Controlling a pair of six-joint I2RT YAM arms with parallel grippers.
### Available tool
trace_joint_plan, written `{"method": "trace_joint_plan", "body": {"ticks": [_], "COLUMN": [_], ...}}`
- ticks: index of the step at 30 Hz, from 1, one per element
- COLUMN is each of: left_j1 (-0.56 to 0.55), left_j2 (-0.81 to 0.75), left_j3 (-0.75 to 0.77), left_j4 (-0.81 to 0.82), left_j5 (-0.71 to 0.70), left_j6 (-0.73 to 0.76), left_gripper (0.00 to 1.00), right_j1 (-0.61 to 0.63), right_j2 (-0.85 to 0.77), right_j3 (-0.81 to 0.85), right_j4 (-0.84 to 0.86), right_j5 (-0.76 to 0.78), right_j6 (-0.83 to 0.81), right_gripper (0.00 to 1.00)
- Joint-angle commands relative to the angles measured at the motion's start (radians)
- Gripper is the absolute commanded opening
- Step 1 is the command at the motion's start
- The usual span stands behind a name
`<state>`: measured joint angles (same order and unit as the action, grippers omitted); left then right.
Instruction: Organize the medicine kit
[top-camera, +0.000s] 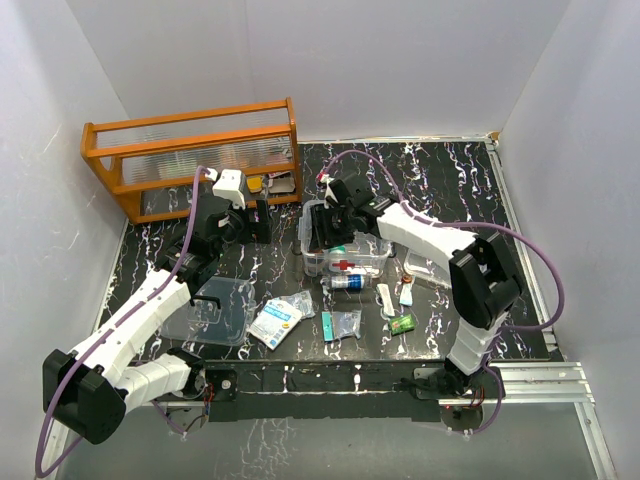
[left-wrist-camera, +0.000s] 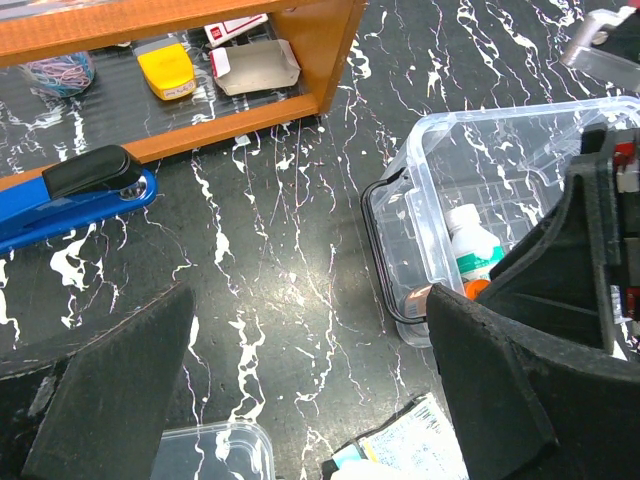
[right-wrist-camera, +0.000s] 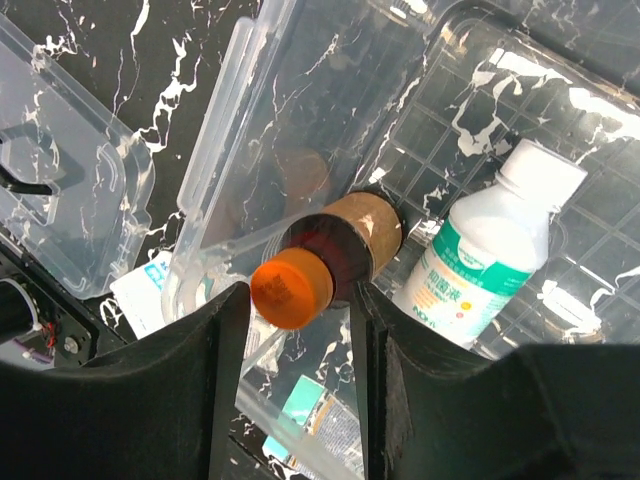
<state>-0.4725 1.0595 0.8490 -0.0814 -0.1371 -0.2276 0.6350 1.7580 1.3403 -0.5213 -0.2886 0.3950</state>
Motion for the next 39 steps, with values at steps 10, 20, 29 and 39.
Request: {"method": "trace_joint_plan", "body": {"ticks": [10, 20, 29, 39], "left_j1": [0.006, 0.007, 0.007, 0.007], "left_j2": [-0.002, -0.005, -0.02, -0.021], "left_j3": [-0.007, -0.006, -0.013, -0.015], "left_j4": [0.025, 0.024, 0.024, 0.026], "left_j5": [0.008, 0.002, -0.005, -0.001], "left_j6": [0.002, 0.005, 0.006, 0.008], "left_gripper": [0.99, 0.99, 0.99, 0.99], "right_j1": [0.006, 0.003, -0.083, -0.092], "right_j2": [0.061, 0.087, 0.151, 0.201], "right_j3": [0.078, 0.099, 0.141, 0.196], "right_j4": [0.004, 0.007, -0.025, -0.037], "right_j5": [-0.013, 0.019, -0.2, -0.066], "right_j6": [-0.051, -0.058, 0.022, 0.061], "right_gripper": [0.43, 0.21, 0.11, 0.17]}}
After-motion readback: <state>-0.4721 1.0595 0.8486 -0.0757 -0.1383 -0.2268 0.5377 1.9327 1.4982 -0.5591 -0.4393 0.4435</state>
